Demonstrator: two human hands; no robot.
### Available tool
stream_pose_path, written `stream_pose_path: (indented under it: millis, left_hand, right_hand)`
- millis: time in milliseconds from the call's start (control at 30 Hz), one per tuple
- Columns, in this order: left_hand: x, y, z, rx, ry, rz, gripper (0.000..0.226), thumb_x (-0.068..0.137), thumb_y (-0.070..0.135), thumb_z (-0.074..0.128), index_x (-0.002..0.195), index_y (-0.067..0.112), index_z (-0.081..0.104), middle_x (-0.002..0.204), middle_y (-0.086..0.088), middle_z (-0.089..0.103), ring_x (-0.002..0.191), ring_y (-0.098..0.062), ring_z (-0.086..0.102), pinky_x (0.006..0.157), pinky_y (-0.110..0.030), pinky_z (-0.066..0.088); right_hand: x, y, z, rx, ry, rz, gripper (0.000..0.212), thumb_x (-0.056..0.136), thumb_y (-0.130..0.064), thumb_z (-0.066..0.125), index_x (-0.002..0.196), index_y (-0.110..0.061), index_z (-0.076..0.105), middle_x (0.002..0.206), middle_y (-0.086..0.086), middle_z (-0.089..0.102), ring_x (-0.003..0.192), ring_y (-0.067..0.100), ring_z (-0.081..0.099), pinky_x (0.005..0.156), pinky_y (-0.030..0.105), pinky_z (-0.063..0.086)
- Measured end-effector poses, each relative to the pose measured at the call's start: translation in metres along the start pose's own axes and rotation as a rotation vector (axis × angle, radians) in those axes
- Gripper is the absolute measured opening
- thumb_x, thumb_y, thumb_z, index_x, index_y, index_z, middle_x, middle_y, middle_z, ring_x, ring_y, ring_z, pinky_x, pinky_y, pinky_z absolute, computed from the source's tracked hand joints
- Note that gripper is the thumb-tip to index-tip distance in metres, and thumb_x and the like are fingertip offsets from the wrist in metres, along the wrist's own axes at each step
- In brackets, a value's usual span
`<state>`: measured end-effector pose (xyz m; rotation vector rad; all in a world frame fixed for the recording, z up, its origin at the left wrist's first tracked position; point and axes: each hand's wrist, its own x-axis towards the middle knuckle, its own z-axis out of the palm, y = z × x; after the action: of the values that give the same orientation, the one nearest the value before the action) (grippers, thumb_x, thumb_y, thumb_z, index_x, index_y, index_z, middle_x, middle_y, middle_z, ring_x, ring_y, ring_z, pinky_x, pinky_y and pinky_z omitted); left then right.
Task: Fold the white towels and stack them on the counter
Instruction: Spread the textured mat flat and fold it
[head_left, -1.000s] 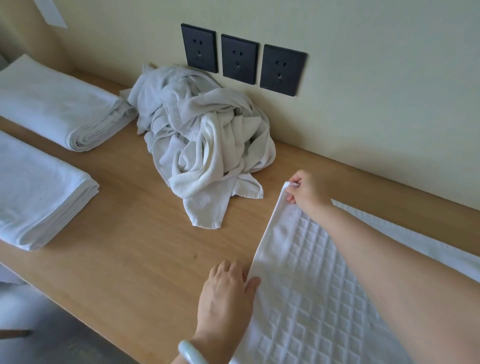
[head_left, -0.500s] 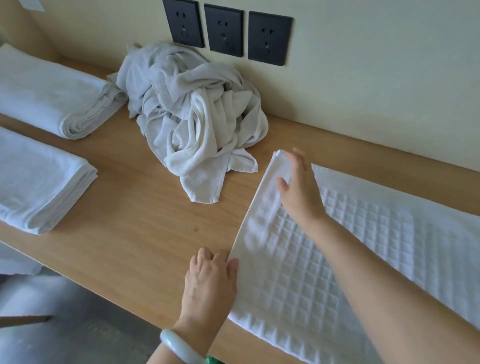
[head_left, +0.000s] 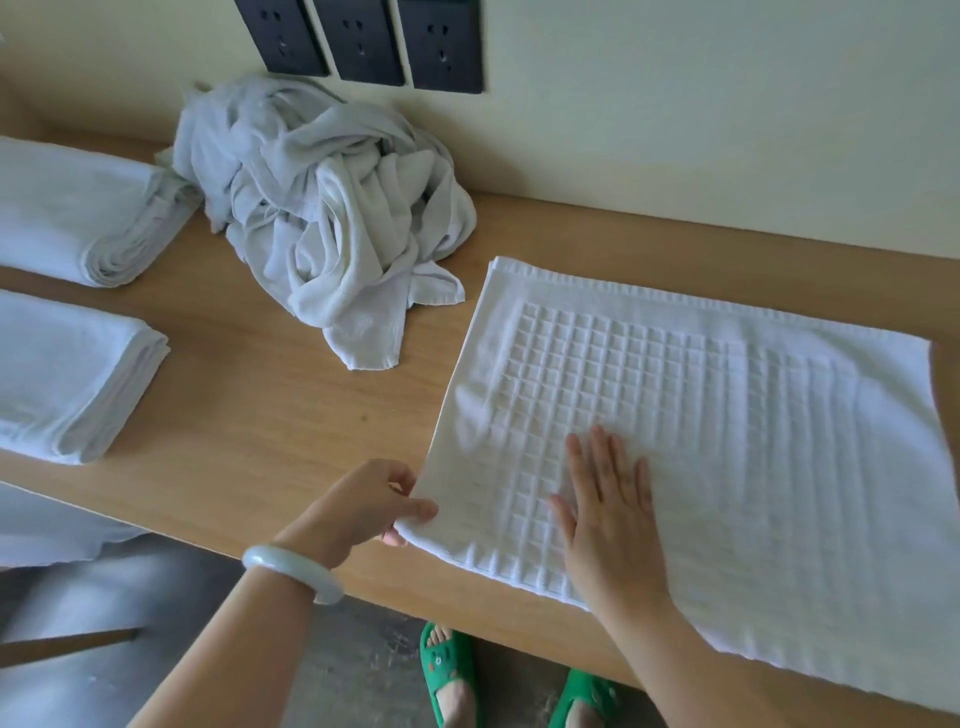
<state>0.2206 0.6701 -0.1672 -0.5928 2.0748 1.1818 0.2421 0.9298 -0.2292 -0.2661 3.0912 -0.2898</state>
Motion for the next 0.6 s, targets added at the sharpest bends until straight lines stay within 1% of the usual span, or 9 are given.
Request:
stream_pose_path:
  millis: [100,200,300,367,400,467,500,533,600]
  left_hand:
    - [-0.002,-0.017,-0.002,0.026,0.12,0.075,0.019,0.075,0.005,0.081,0.08,0.003,0.062,0.063,-0.009,0.067,0.052,-0.023,0.064,0.072,-0.049,0.056]
    - [-0.011,-0.029,0.004,0.085,0.215,0.136,0.023,0.076,0.008,0.081,0.072,0.011,0.058,0.059,-0.007,0.065,0.049,-0.018,0.063,0.065,-0.041,0.053]
    - [-0.018,-0.031,0.008,0.099,0.26,0.145,0.023,0.078,0.01,0.079,0.074,0.014,0.057,0.061,-0.002,0.063,0.049,-0.015,0.061,0.058,-0.031,0.048]
    - [-0.023,-0.025,0.012,0.172,0.25,0.145,0.021,0.081,0.009,0.076,0.084,0.014,0.056,0.076,-0.003,0.065,0.066,-0.017,0.062,0.058,-0.021,0.046]
    - [-0.024,-0.021,0.015,0.301,0.277,0.174,0.023,0.083,0.01,0.074,0.093,0.015,0.054,0.089,-0.003,0.062,0.082,-0.019,0.06,0.067,-0.019,0.044]
    - [-0.024,-0.004,0.033,0.593,0.414,0.349,0.032,0.089,0.015,0.067,0.116,0.014,0.05,0.113,-0.004,0.048,0.108,-0.023,0.047,0.092,-0.026,0.04]
    - [-0.022,0.01,0.047,0.629,0.466,0.476,0.039,0.092,0.018,0.063,0.127,0.013,0.048,0.123,-0.005,0.045,0.118,-0.023,0.042,0.103,-0.032,0.037]
    - [-0.018,0.022,0.065,0.629,0.454,0.576,0.044,0.096,0.022,0.057,0.137,0.011,0.044,0.136,-0.004,0.043,0.13,-0.023,0.037,0.113,-0.035,0.031]
    - [-0.001,0.039,0.104,0.708,0.346,0.684,0.052,0.103,0.03,0.041,0.152,0.014,0.029,0.16,-0.003,0.022,0.149,-0.021,0.015,0.122,-0.037,0.014]
  right_hand:
    - [-0.009,-0.009,0.006,-0.03,-0.02,0.018,0.064,0.099,-0.049,0.022,0.154,-0.015,0.017,0.161,0.011,0.011,0.15,0.027,0.005,0.118,0.051,0.016]
    - [-0.01,-0.006,0.004,-0.058,-0.027,0.027,0.065,0.099,-0.05,0.021,0.155,-0.016,0.013,0.162,0.01,0.006,0.15,0.026,0.001,0.118,0.051,0.016]
    - [-0.009,-0.009,0.003,-0.06,-0.029,0.022,0.065,0.1,-0.051,0.018,0.155,-0.016,0.011,0.162,0.009,0.003,0.15,0.026,-0.001,0.118,0.05,0.015]
    - [-0.01,-0.009,0.003,-0.059,-0.024,0.029,0.065,0.1,-0.051,0.018,0.155,-0.015,0.012,0.162,0.01,0.004,0.15,0.026,0.001,0.118,0.05,0.014]
    - [-0.011,-0.008,0.004,-0.055,-0.023,0.029,0.065,0.101,-0.051,0.017,0.155,-0.015,0.012,0.162,0.01,0.003,0.15,0.027,0.001,0.117,0.05,0.012]
    - [-0.011,-0.011,0.003,-0.022,-0.027,0.029,0.066,0.101,-0.052,0.014,0.155,-0.015,0.011,0.162,0.01,0.003,0.15,0.027,0.0,0.118,0.049,0.008]
    - [-0.008,-0.013,0.001,0.003,-0.021,0.042,0.065,0.101,-0.052,0.013,0.155,-0.015,0.012,0.162,0.009,0.005,0.15,0.026,0.001,0.118,0.048,0.007]
    - [-0.005,-0.014,-0.001,0.022,-0.008,0.063,0.065,0.101,-0.05,0.014,0.154,-0.014,0.015,0.162,0.009,0.009,0.149,0.026,0.004,0.117,0.048,0.007]
    - [0.001,-0.009,-0.005,0.031,0.026,0.124,0.062,0.101,-0.044,0.017,0.151,-0.009,0.026,0.159,0.011,0.02,0.149,0.025,0.012,0.116,0.047,0.011]
